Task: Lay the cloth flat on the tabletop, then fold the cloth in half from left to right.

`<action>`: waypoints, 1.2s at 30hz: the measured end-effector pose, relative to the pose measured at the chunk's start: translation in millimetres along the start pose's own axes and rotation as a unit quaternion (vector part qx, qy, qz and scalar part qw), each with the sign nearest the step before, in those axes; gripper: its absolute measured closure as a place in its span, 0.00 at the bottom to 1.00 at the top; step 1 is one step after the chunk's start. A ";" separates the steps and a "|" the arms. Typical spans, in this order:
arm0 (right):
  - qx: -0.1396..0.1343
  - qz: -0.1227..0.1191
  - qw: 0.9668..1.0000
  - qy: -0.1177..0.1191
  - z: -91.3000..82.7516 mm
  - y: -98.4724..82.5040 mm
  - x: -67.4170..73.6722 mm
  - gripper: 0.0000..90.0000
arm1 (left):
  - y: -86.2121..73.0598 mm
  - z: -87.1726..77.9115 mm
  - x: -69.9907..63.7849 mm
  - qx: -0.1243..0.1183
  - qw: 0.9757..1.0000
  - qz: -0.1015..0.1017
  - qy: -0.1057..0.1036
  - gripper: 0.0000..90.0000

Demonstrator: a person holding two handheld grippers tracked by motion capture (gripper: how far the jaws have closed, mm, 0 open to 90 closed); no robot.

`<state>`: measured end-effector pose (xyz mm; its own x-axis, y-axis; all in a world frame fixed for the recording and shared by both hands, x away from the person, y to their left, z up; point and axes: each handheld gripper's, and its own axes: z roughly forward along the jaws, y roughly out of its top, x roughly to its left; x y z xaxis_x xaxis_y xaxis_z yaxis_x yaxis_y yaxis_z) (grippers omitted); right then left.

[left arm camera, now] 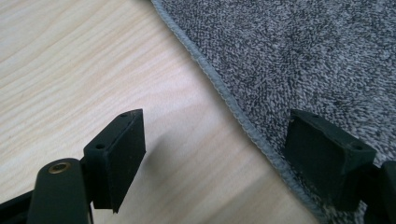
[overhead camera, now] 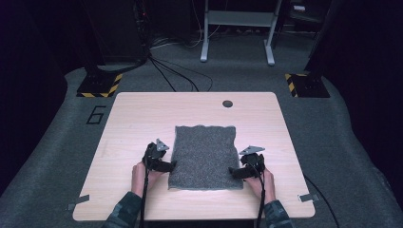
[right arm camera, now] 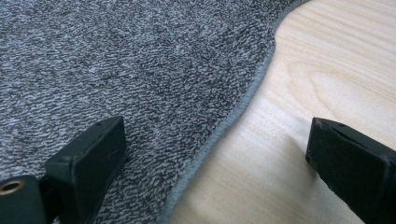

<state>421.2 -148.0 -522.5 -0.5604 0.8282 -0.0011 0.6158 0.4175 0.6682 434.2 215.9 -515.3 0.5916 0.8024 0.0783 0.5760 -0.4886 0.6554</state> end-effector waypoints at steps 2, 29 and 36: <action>-0.001 -0.003 1.000 0.001 -1.5 -1.8 1.7 0.05 | -5.0 -5.0 -3.8 -0.001 1.000 0.004 0.007 0.22; -0.044 0.010 0.999 0.003 -31.5 -19.4 20.5 0.04 | -20.0 -30.0 6.3 -0.030 0.999 -0.028 -0.030 0.15; -0.057 -0.020 0.998 0.024 -41.5 -2.5 50.7 0.04 | -6.5 -24.7 25.7 -0.042 0.996 -0.055 -0.052 0.10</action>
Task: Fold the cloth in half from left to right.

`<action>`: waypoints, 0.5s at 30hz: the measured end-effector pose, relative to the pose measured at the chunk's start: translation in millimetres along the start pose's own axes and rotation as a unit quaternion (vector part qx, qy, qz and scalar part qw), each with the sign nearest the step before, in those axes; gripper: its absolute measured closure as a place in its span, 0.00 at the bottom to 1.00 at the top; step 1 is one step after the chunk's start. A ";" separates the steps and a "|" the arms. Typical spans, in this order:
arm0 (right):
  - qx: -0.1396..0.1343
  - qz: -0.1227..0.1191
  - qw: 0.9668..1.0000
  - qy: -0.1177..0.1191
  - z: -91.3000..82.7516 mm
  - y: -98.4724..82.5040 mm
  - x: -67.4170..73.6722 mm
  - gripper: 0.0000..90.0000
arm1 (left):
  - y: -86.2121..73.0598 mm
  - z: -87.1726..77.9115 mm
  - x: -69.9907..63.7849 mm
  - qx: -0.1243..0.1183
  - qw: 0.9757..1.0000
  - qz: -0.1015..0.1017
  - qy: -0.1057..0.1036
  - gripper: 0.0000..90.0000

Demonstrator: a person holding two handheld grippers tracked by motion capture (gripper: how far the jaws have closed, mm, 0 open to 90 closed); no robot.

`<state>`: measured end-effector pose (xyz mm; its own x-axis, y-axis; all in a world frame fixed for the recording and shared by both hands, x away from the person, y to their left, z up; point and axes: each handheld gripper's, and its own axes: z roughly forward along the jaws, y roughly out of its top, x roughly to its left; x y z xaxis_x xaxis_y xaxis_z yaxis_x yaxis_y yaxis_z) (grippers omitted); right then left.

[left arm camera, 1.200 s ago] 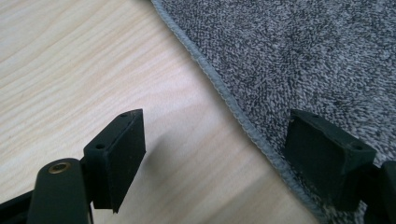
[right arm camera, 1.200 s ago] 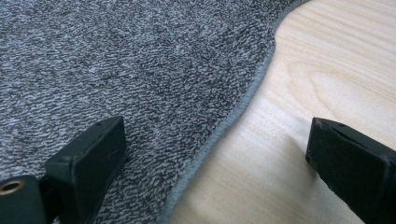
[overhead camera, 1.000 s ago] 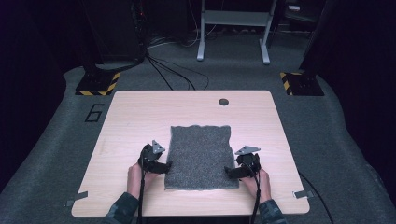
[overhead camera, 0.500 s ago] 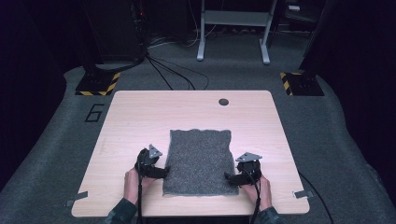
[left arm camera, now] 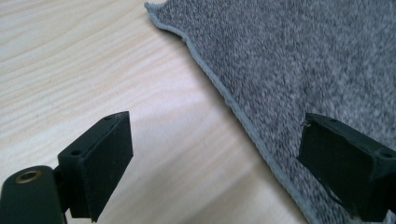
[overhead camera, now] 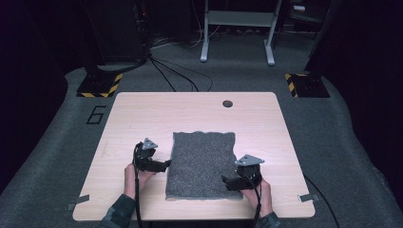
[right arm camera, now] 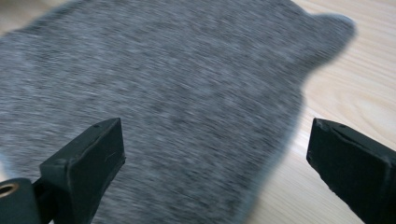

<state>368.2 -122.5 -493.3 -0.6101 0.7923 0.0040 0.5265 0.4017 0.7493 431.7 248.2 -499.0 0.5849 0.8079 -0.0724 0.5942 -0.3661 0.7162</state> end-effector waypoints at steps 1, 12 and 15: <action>0.002 -0.006 1.000 0.004 0.5 3.2 5.4 0.04 | 1.8 1.0 2.0 -0.005 1.000 0.001 0.000 0.10; 0.000 -0.060 0.995 0.084 20.7 26.2 68.0 0.06 | 29.0 20.7 21.6 -0.010 0.999 -0.027 -0.020 0.09; 0.010 -0.072 0.992 0.100 27.9 31.2 86.6 0.06 | 35.7 27.2 26.1 -0.004 0.999 -0.032 -0.025 0.09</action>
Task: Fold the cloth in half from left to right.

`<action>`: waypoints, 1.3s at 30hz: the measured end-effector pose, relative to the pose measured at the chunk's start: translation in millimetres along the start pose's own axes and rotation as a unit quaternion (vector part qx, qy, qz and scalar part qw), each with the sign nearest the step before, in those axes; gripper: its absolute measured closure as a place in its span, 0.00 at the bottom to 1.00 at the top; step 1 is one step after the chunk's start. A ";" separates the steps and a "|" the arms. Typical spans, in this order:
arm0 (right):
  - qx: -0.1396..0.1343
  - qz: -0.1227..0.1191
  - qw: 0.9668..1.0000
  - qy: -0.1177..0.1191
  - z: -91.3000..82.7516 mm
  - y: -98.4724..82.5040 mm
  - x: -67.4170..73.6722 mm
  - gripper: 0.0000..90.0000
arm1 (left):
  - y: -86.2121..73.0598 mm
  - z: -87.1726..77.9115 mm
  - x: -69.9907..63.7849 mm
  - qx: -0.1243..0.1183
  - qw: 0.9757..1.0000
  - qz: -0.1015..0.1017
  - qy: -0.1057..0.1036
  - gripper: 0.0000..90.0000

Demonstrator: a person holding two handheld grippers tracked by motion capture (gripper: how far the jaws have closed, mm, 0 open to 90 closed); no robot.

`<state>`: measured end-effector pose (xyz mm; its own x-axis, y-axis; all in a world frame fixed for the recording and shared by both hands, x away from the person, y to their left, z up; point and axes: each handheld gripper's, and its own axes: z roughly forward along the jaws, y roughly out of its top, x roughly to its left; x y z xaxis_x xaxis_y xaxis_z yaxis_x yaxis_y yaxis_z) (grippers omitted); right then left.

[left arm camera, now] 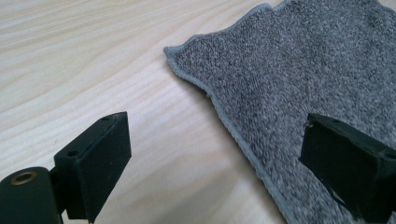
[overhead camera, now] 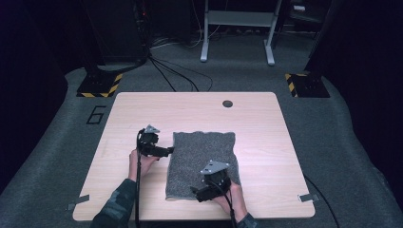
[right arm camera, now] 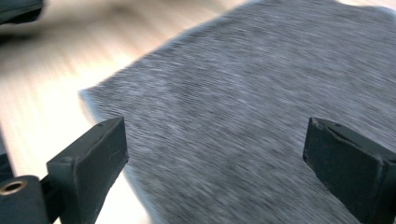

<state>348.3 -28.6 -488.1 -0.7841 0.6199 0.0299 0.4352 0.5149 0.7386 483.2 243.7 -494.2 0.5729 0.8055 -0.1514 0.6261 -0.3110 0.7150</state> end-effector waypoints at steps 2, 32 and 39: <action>0.004 -0.017 1.000 0.012 6.5 5.5 10.4 0.08 | 3.5 4.9 2.0 0.000 1.000 0.001 0.003 0.10; 0.042 -0.094 0.994 0.039 75.2 27.4 81.6 0.71 | 35.0 56.0 19.7 0.041 0.999 0.011 0.032 0.48; 0.048 -0.097 0.992 0.063 75.0 27.6 79.6 0.83 | 35.7 56.3 15.5 0.045 0.998 0.029 0.045 0.63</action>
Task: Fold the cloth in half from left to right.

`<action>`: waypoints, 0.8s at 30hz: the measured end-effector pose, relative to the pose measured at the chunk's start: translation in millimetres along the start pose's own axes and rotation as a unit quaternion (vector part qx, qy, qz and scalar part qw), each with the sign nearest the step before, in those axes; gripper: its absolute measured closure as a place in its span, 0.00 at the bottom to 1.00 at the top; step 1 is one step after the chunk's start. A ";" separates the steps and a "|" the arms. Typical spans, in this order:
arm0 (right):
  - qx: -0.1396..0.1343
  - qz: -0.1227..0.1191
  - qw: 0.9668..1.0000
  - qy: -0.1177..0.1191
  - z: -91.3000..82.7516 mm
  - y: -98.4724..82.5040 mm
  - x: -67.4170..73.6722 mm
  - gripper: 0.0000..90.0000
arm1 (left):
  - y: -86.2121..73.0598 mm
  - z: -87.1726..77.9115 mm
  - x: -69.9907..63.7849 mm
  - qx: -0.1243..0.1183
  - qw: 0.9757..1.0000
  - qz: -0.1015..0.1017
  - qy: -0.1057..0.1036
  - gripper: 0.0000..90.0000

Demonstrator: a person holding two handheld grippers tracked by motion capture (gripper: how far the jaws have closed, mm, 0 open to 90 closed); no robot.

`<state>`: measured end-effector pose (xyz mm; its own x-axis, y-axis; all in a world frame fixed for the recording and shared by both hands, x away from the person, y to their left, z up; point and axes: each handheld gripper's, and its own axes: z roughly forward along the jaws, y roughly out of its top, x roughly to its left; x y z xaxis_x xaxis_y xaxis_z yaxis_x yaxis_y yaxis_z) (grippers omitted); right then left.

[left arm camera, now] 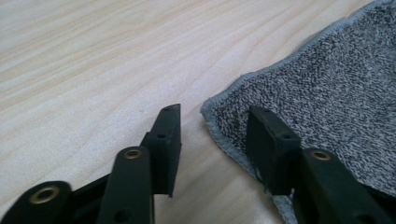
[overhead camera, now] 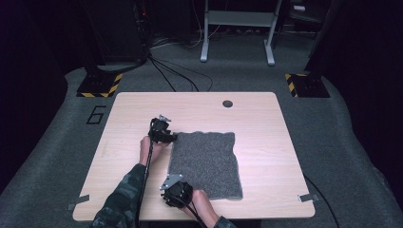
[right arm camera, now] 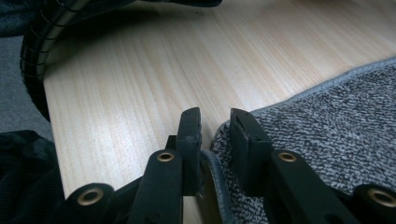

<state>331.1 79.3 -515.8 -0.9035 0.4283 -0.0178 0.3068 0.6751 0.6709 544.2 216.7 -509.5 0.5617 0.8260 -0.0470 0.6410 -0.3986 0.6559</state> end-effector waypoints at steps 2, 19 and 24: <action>-0.011 0.003 1.000 -0.001 0.8 -1.9 -0.3 0.86 | 0.5 0.0 -1.2 0.001 1.000 0.004 0.000 0.68; -0.061 -0.008 0.998 -0.029 0.6 -15.9 8.2 0.97 | -3.1 2.3 -4.7 -0.022 1.000 -0.021 -0.006 0.97; -0.069 -0.005 0.997 -0.032 -3.3 -16.5 9.1 0.97 | -2.1 -3.8 -5.9 -0.033 0.999 -0.024 -0.004 0.98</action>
<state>316.8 70.1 -524.6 -0.8843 0.4617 -0.0694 0.2494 0.5927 0.7658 537.6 214.1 -507.7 0.5352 0.8403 -0.0865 0.6316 -0.3301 0.7015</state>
